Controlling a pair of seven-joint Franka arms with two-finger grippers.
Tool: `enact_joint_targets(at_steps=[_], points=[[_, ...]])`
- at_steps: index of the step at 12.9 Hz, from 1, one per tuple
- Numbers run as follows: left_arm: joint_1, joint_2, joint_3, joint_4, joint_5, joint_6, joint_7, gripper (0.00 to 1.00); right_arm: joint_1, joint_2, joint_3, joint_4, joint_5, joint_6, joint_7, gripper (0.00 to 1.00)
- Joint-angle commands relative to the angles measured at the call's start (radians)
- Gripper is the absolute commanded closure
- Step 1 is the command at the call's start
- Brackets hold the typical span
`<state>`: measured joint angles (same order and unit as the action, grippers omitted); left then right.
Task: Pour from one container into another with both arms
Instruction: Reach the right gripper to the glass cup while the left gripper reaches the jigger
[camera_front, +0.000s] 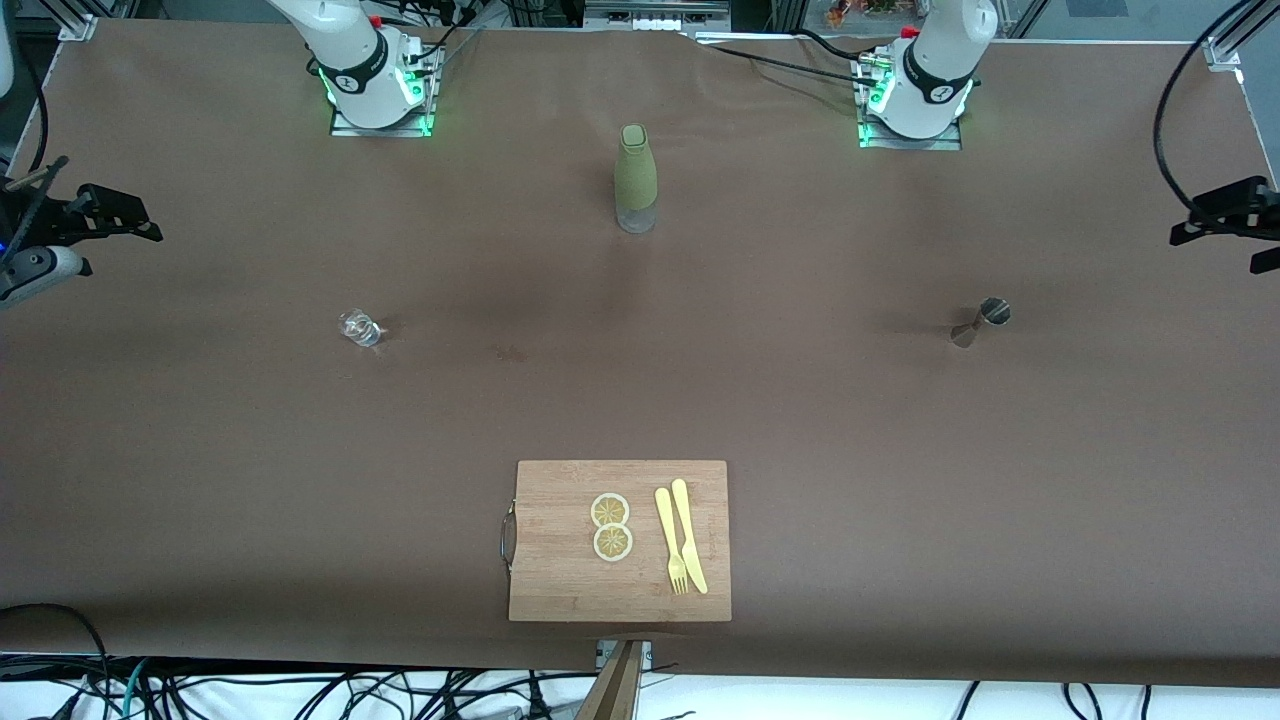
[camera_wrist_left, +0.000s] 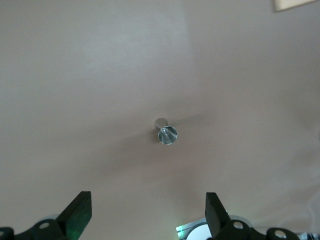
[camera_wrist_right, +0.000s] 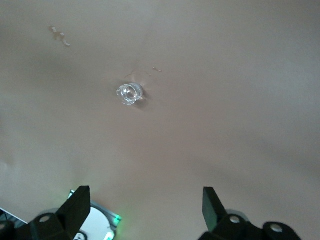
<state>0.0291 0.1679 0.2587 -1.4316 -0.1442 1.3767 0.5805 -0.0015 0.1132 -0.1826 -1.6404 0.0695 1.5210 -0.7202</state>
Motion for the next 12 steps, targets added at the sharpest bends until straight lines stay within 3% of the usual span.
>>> enact_joint_targets(at_steps=[1,5,8,12], points=[[0.040,0.062,0.077,-0.039,-0.113,0.007,0.210,0.00,-0.005,-0.013,-0.049,-0.079,0.067,0.063,-0.200,0.01],[0.164,0.160,0.079,-0.096,-0.265,0.005,0.627,0.00,-0.005,-0.013,-0.144,-0.234,0.254,0.143,-0.558,0.01],[0.219,0.302,0.100,-0.136,-0.403,0.004,1.021,0.00,-0.006,0.014,-0.221,-0.369,0.413,0.195,-0.851,0.01],[0.219,0.433,0.152,-0.236,-0.610,0.001,1.440,0.00,-0.044,0.182,-0.233,-0.375,0.655,0.174,-1.349,0.01]])
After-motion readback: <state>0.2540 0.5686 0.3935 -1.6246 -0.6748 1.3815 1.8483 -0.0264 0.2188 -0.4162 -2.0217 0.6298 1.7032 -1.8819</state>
